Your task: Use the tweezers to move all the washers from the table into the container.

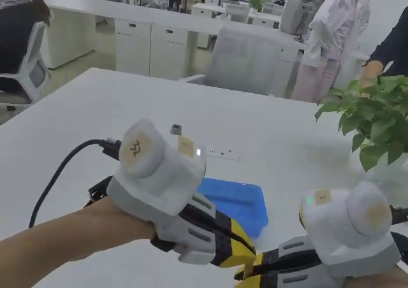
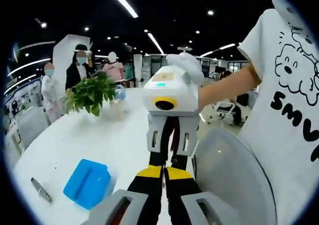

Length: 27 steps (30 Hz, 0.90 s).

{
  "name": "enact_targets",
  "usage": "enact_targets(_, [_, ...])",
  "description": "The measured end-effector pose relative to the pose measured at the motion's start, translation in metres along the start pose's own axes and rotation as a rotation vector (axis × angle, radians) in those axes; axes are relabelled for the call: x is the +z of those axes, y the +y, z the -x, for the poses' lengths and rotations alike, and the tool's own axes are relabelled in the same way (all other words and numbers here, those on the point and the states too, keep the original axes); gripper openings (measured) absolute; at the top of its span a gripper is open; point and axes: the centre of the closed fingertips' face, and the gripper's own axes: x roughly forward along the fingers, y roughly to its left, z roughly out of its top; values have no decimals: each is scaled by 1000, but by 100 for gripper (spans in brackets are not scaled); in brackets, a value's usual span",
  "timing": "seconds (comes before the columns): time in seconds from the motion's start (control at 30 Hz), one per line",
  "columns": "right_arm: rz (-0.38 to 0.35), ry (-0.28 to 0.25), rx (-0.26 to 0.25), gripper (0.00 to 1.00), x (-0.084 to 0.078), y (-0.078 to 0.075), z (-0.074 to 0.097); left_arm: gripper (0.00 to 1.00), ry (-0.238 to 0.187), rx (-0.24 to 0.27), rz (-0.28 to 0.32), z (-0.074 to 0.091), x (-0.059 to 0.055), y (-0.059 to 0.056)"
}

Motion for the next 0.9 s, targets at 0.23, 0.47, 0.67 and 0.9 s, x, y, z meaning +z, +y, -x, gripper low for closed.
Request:
enact_targets(0.23, [17, 120, -94, 7, -27, -43, -15, 0, 179, 74, -132, -16, -44, 24])
enact_targets(0.47, [-60, 178, -162, 8, -59, -73, -43, 0, 281, 103, -177, -43, -87, 46])
enact_targets(0.67, [-148, 206, -189, 8, -86, -90, -60, 0, 386, 129, -155, -56, -135, 65])
enact_targets(0.9, [-196, 210, -225, 18, -100, -95, -62, 0, 412, 83, -124, -63, -167, 75])
